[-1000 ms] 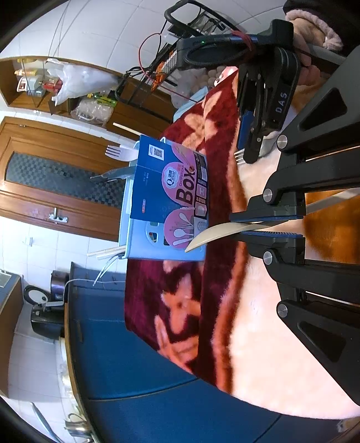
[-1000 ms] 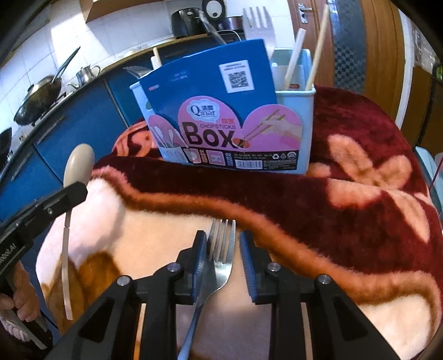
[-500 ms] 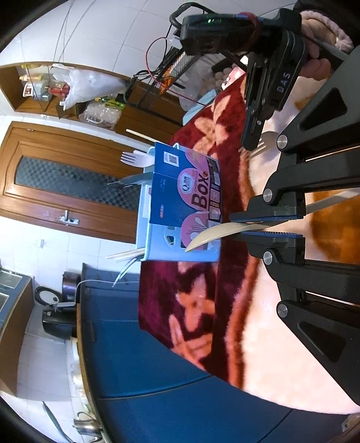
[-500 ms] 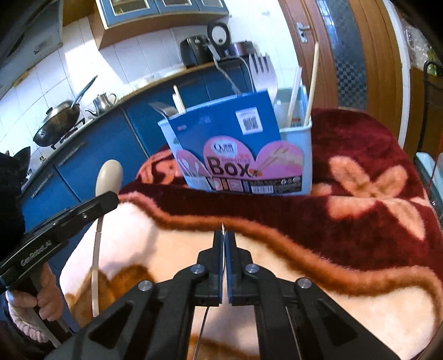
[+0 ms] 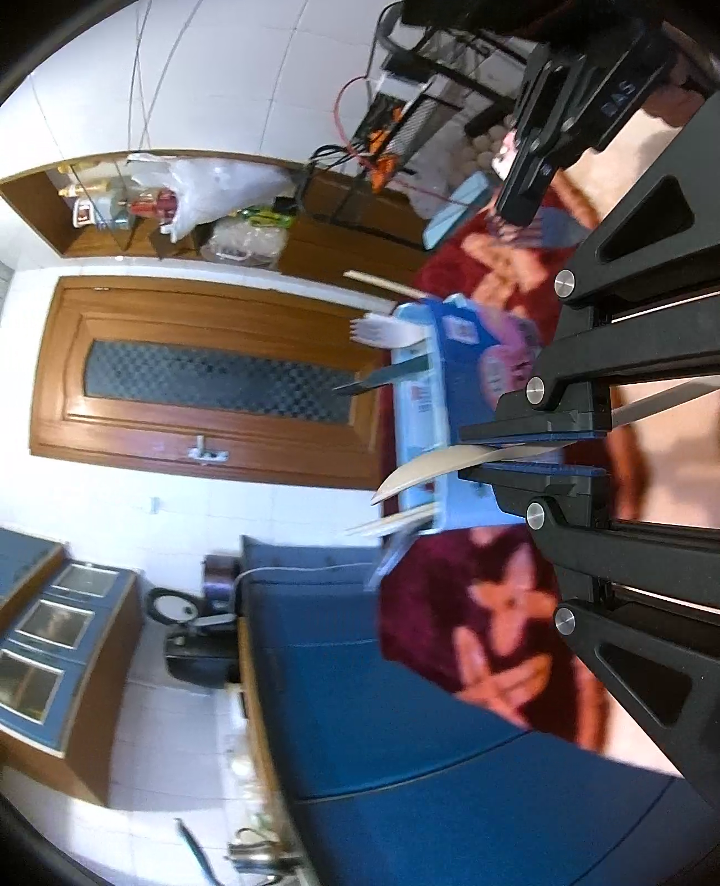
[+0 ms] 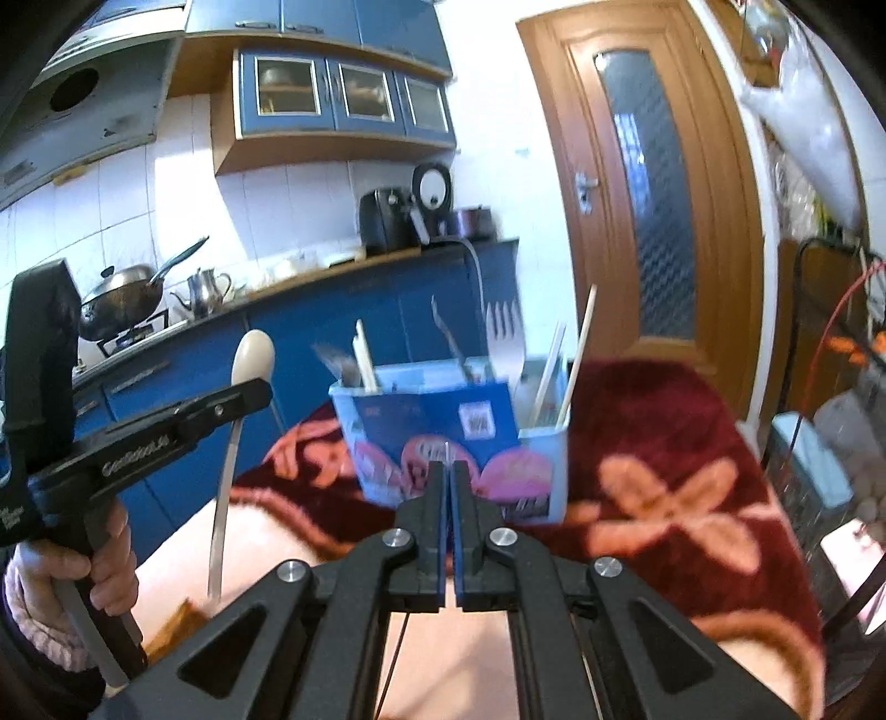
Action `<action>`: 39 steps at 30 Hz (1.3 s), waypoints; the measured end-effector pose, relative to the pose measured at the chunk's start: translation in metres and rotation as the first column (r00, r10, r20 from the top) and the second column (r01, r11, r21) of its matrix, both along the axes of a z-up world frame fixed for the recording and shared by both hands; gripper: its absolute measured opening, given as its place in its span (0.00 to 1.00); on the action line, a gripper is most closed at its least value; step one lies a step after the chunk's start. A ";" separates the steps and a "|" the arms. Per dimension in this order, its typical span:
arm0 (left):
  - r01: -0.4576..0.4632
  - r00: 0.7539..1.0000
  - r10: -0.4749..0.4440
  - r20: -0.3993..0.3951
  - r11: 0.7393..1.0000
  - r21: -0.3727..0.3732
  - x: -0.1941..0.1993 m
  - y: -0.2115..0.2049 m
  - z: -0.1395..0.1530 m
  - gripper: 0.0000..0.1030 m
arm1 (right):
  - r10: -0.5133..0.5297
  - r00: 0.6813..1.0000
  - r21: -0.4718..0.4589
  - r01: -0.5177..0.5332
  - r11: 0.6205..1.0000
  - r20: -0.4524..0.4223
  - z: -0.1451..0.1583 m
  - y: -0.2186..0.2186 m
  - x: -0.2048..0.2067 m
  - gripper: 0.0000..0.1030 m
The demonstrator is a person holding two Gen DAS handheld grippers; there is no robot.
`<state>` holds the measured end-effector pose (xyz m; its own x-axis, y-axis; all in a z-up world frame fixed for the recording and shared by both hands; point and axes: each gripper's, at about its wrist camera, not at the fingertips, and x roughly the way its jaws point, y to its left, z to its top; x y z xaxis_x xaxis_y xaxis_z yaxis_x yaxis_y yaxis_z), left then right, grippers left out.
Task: Organize utensils
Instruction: 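Carry the spoon in the left gripper while the right gripper carries the steel fork to the holder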
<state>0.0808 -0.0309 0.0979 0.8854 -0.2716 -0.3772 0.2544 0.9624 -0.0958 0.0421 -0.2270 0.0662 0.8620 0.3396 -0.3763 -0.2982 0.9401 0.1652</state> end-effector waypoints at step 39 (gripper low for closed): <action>-0.297 0.904 0.269 0.333 0.954 0.034 0.120 -0.022 0.008 0.05 | -0.270 0.919 -0.050 0.295 0.954 0.286 0.083 -0.036 0.090 0.02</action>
